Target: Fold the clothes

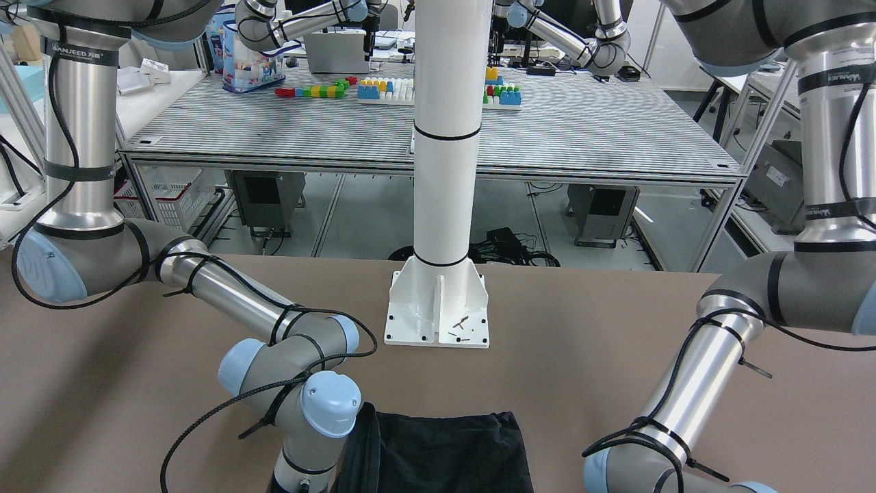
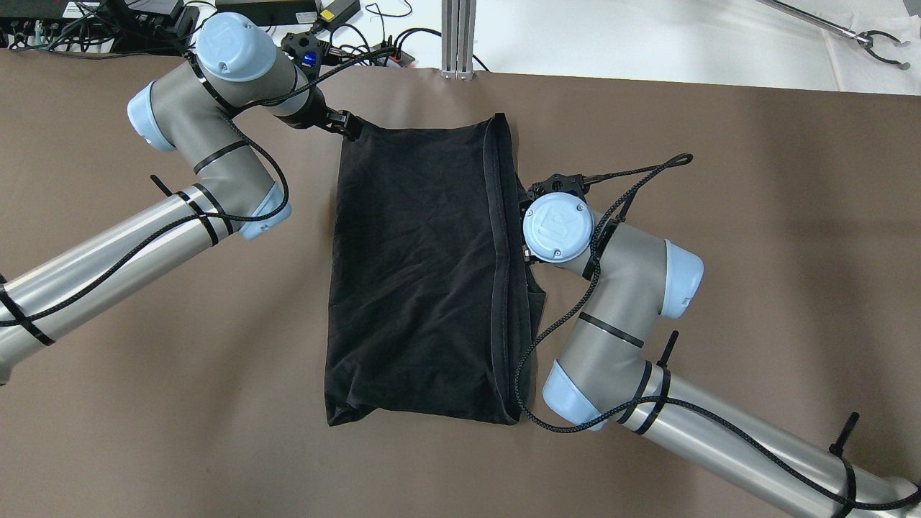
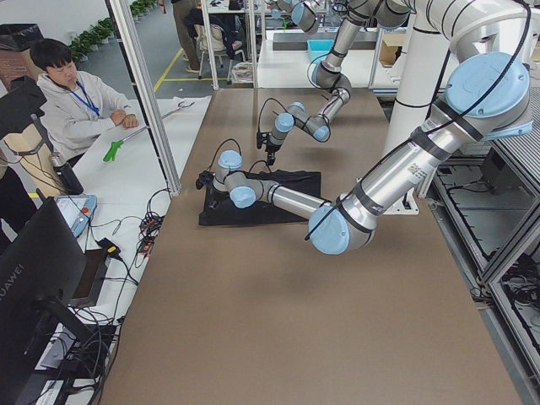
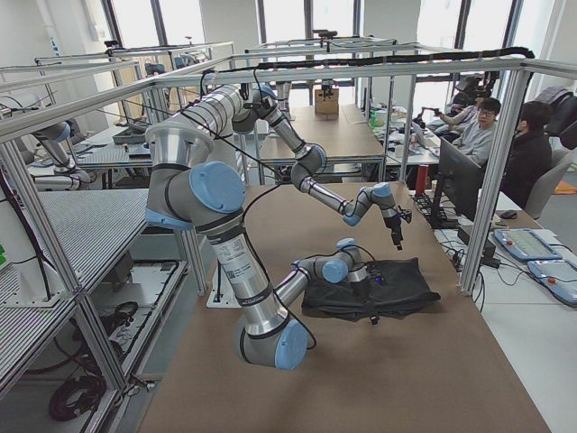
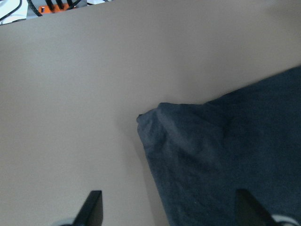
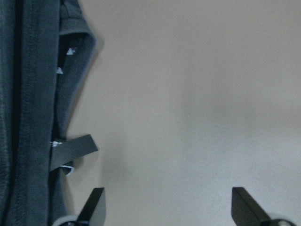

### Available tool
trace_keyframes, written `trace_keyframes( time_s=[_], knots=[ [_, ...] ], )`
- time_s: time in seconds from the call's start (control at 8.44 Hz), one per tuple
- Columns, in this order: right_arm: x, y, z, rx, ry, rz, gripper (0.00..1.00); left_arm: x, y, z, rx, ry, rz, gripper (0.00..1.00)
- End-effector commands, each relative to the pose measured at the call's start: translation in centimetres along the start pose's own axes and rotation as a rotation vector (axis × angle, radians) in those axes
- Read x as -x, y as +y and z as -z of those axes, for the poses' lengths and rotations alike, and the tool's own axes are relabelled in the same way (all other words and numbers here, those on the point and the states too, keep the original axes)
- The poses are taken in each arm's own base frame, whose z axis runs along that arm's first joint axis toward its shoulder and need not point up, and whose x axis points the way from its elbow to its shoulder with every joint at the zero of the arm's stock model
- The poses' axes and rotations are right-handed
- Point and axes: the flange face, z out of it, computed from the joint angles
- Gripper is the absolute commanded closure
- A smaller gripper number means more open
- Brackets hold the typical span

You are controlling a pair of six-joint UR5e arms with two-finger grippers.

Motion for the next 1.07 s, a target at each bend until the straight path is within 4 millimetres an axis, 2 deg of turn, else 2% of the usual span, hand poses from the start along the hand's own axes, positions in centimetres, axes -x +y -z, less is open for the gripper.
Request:
trace_keyframes(
  time_s=[0.0,0.12,0.24,0.36,0.59,0.71,0.95],
  knots=[
    [2.1,0.0,4.7,0.056,-0.14,-0.105,0.06,0.0,0.0,-0.1,0.001,-0.001,0.0,0.0],
    [2.9,1.0,6.6,0.066,-0.176,-0.129,0.06,0.2,0.1,-0.1,0.003,-0.001,0.002,0.0],
    [5.6,4.4,7.5,0.097,-0.189,-0.087,0.06,0.3,0.2,-0.2,0.003,-0.003,0.002,0.0],
    [7.2,6.7,9.2,0.116,-0.204,-0.053,0.07,0.8,0.6,-0.4,0.007,-0.007,0.001,0.0],
    [10.3,12.2,9.0,0.119,-0.177,0.026,0.09,0.8,0.6,-0.4,0.007,-0.007,0.003,0.0],
    [10.9,13.6,8.5,0.118,-0.147,0.05,0.14,0.8,0.6,-0.4,0.007,-0.007,0.003,0.0],
    [11.9,15.9,8.1,0.114,-0.115,0.086,0.36,0.9,0.7,-0.5,0.008,-0.008,0.003,0.0]
  ],
)
